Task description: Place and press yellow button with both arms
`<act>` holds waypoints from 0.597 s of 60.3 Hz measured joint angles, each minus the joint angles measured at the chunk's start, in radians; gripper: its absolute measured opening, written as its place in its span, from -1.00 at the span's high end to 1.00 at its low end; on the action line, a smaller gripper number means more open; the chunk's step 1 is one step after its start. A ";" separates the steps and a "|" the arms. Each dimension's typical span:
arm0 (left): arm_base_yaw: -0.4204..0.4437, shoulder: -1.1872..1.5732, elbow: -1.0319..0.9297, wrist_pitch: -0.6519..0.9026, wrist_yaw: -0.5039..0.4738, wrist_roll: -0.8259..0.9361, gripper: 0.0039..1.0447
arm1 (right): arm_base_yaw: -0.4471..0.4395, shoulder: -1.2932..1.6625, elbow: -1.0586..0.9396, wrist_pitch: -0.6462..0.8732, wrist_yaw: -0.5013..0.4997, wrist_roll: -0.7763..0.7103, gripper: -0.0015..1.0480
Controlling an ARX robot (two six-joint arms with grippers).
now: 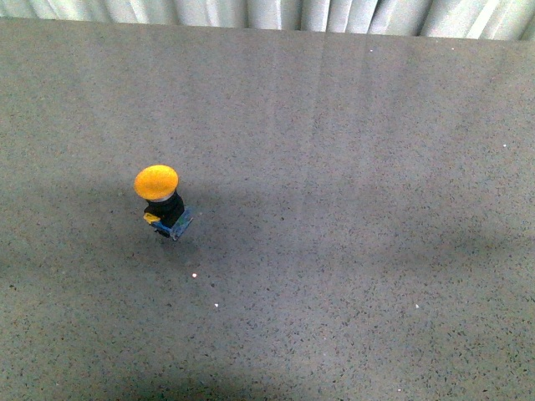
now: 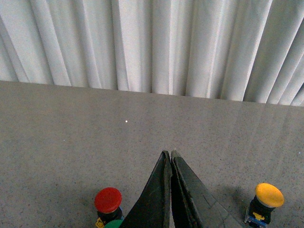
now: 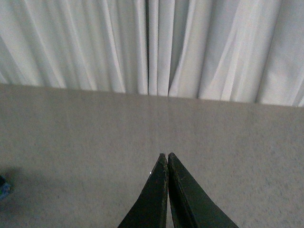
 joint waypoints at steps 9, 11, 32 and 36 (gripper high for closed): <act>0.000 0.000 0.000 0.000 0.000 0.000 0.98 | 0.000 -0.143 0.000 -0.146 0.000 0.000 0.97; 0.000 0.000 0.000 0.000 0.000 0.000 0.98 | 0.000 -0.143 0.000 -0.148 0.000 0.000 0.97; 0.000 0.000 0.000 0.000 0.000 0.000 0.29 | 0.000 -0.147 0.000 -0.149 0.000 -0.002 0.41; 0.000 0.000 0.000 0.000 0.000 0.000 0.08 | 0.000 -0.147 0.000 -0.149 0.000 -0.002 0.18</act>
